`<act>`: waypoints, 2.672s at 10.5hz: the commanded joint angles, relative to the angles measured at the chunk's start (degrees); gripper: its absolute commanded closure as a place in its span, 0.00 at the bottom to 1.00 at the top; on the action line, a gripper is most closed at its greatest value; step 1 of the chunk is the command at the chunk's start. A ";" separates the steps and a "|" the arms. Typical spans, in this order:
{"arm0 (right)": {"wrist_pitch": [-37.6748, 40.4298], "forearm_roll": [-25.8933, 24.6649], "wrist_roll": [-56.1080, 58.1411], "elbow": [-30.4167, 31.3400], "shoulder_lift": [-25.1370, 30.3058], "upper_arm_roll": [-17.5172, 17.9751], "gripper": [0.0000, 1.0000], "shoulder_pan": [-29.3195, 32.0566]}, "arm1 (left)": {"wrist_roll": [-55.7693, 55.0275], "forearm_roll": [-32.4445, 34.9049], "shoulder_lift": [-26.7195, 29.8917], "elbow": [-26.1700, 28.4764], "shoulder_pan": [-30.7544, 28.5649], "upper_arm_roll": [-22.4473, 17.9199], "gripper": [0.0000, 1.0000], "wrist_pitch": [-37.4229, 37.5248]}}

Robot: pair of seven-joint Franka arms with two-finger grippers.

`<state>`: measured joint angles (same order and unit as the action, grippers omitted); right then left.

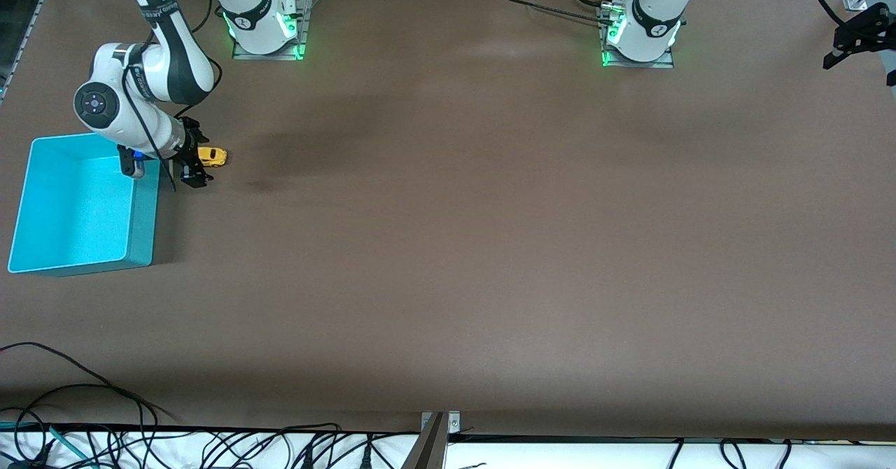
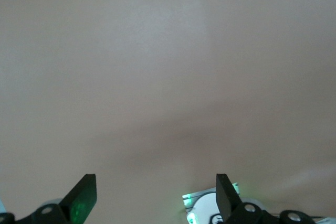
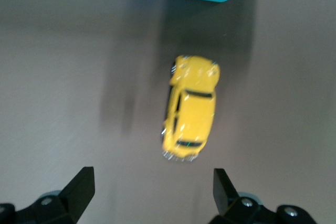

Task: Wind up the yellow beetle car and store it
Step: 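Close the right gripper on the yellow car, then lift the car with the right gripper over the turquoise bin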

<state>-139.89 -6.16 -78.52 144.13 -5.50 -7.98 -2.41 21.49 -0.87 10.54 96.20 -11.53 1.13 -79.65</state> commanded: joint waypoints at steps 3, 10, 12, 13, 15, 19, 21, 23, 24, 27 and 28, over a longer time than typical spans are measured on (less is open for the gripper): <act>-7.49 -2.98 -1.02 5.55 -1.00 -3.43 0.00 0.30 | -6.37 -1.33 -0.69 -1.81 0.19 1.42 0.00 2.65; -12.60 -3.95 -1.37 6.35 -4.35 -6.43 0.74 0.21 | -8.39 -1.24 -1.22 -2.77 0.11 2.74 0.00 3.36; -12.34 -3.95 -1.46 6.17 -4.26 -6.43 0.96 0.21 | -8.30 -1.15 -1.39 -3.47 0.28 3.52 0.00 3.36; -11.90 -3.95 -1.55 6.08 -3.83 -6.43 0.97 0.03 | -8.30 -0.37 -1.83 -4.00 0.28 6.14 0.00 3.36; -5.26 -3.95 -1.46 3.20 -2.69 -6.08 0.96 -0.32 | -8.39 -0.28 -1.92 -4.62 0.02 8.01 0.00 3.45; 18.35 -4.30 0.37 -13.46 -2.24 -5.47 0.97 -1.64 | -8.30 -0.36 -1.92 -4.62 -0.42 7.75 0.00 3.53; 29.81 -4.22 7.64 -24.36 -3.81 -5.38 0.97 -1.64 | -8.22 -0.36 -1.92 -4.53 -0.51 7.58 0.00 4.15; 41.13 -3.78 20.51 -34.92 -4.08 -5.55 0.97 -1.29 | -8.22 -0.28 -1.92 -4.53 -0.60 7.49 0.00 4.24; 43.19 -3.86 29.91 -36.79 -4.00 -6.08 0.97 -0.94 | -8.22 -0.28 -1.92 -4.53 -0.68 7.49 0.00 4.41; 40.33 -3.78 55.94 -38.12 -6.00 -8.01 0.97 1.33 | -7.87 -0.28 -2.18 -4.53 -1.12 7.49 0.00 4.50; 38.57 -3.69 58.28 -38.22 -6.71 -8.01 0.96 2.48 | -7.86 -0.36 -2.19 -4.62 -1.21 7.49 0.00 4.50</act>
<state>-99.89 -9.82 -27.08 108.01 -9.43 -15.86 -1.98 13.44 -1.19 9.27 93.55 -12.24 8.40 -76.47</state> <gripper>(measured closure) 0.537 0.000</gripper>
